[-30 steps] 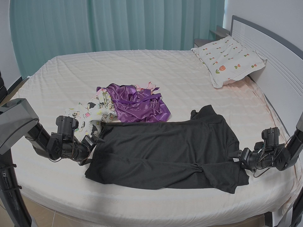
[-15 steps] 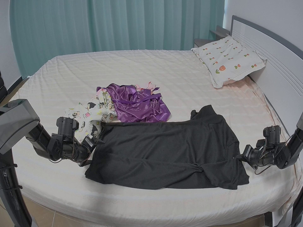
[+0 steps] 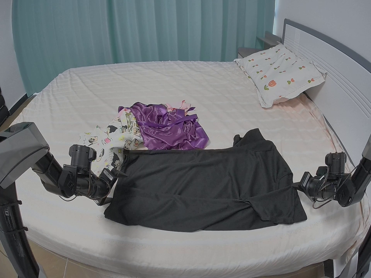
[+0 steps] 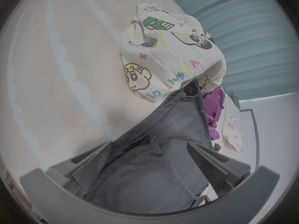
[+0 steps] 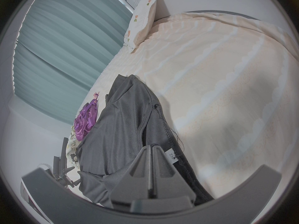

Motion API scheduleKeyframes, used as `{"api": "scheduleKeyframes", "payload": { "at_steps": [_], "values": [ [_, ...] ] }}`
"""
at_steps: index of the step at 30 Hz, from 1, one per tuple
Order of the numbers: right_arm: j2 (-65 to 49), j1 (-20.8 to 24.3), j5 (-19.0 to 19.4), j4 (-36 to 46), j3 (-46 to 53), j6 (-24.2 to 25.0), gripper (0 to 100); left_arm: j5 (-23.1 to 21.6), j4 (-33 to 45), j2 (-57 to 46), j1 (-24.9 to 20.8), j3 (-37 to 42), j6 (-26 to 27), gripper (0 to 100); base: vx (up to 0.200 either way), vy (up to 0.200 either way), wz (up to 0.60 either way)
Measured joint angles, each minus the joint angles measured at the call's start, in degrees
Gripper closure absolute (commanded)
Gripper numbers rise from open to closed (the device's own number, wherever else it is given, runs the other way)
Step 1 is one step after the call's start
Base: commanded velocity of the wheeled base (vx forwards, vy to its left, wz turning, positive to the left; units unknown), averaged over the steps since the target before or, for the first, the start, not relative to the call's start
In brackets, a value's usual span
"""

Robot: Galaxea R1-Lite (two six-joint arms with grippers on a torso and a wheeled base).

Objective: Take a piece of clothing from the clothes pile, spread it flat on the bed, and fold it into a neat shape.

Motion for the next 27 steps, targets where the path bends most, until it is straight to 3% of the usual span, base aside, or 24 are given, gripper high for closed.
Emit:
{"api": "scheduleKeyframes", "payload": {
  "at_steps": [6, 7, 13, 23, 27],
  "values": [
    [1.0, 0.0, 0.0, -1.7, 0.6, 0.9, 100, -0.8, 0.0, -0.2, 0.2, 0.2, -0.1, 0, 0.0, 0.0, 0.0],
    [1.1, 0.1, 0.0, -1.8, 0.7, 0.9, 0, -0.8, 0.0, -0.2, 0.2, 0.2, 0.0, 0, 0.0, 0.0, 0.0],
    [1.3, 0.4, 0.0, -1.9, 1.4, 0.8, 0, -1.0, 0.0, -0.6, 0.5, 0.5, 0.3, 0, 0.0, 0.0, 0.0],
    [1.1, -0.1, 0.2, -5.4, 1.8, 1.3, 0, -5.3, -2.3, -3.3, 2.7, 3.5, 3.6, 0, 0.0, 0.0, 0.0],
    [0.9, -0.5, 0.1, -6.2, 1.6, 4.2, 0, -5.6, -3.0, -4.8, 3.8, 4.8, 4.4, 0, 0.0, 0.0, 0.0]
  ]
}}
